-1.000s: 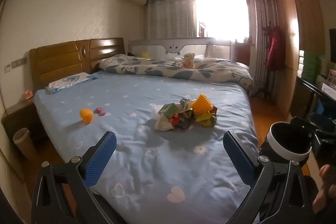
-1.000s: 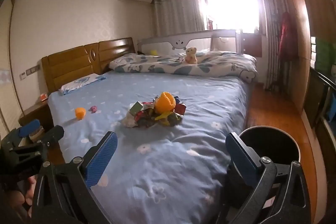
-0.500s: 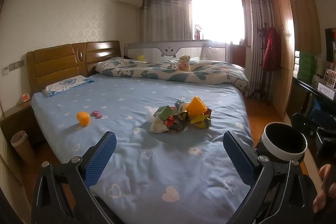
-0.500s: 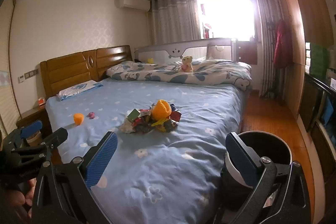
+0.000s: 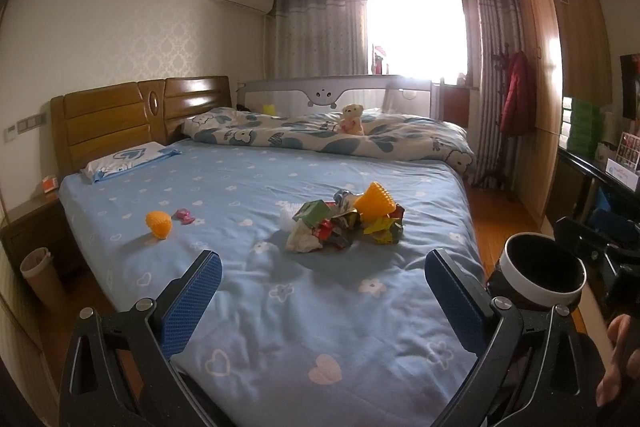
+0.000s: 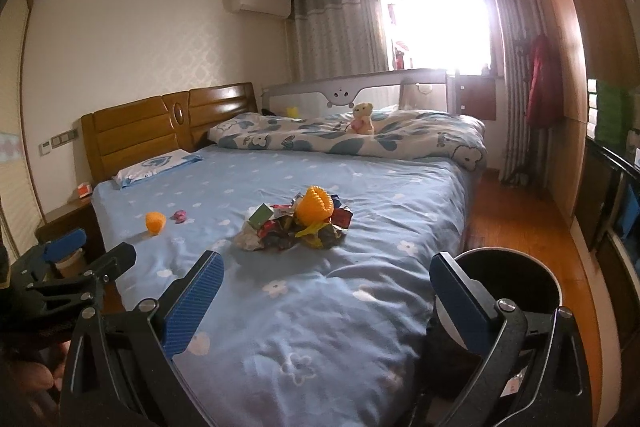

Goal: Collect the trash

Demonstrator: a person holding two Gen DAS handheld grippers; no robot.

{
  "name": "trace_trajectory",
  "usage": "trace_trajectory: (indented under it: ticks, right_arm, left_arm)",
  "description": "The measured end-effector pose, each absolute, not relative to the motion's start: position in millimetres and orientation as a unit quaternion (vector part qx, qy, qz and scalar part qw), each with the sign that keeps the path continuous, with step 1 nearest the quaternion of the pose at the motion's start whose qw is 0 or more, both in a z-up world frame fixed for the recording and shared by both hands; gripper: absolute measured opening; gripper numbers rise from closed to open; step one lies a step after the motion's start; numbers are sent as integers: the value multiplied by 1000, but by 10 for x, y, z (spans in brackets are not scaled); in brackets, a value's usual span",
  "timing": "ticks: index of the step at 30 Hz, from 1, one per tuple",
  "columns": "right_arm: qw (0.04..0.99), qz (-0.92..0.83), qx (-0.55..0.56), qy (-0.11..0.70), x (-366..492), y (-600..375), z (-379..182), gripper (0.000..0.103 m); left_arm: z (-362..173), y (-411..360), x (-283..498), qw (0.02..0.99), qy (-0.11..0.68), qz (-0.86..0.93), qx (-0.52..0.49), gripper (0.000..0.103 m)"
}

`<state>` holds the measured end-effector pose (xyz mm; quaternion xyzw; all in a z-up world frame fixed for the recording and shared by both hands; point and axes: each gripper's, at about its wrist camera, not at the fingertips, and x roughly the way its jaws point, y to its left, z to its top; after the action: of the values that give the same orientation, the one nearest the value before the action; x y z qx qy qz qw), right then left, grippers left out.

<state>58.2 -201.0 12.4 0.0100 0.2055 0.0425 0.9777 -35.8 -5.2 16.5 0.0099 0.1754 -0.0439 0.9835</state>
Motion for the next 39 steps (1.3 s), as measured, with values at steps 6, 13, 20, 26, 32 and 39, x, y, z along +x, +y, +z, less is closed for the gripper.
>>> trace_trajectory:
  ticks: [6, 13, 20, 26, 32, 39]
  right_arm:
    - [977, 45, 9, 208, 589, -2006, 124, 103]
    - [977, 46, 9, 209, 591, -1991, 137, 103]
    - [977, 47, 9, 209, 592, -1983, 136, 103]
    - [977, 48, 9, 210, 594, -1987, 135, 103]
    - [976, 49, 10, 211, 591, -1987, 132, 103]
    - [976, 49, 13, 214, 603, -1987, 120, 103]
  left_arm:
    - [159, -53, -356, 984, 175, -44, 11, 102]
    - [151, -53, -351, 983, 177, -45, 11, 102]
    - [146, -63, -340, 983, 178, -44, 11, 102]
    - [136, -51, -343, 983, 177, -45, 11, 102]
    - [128, -68, -329, 983, 178, -45, 11, 102]
    - [120, -62, -328, 983, 178, -46, 11, 102]
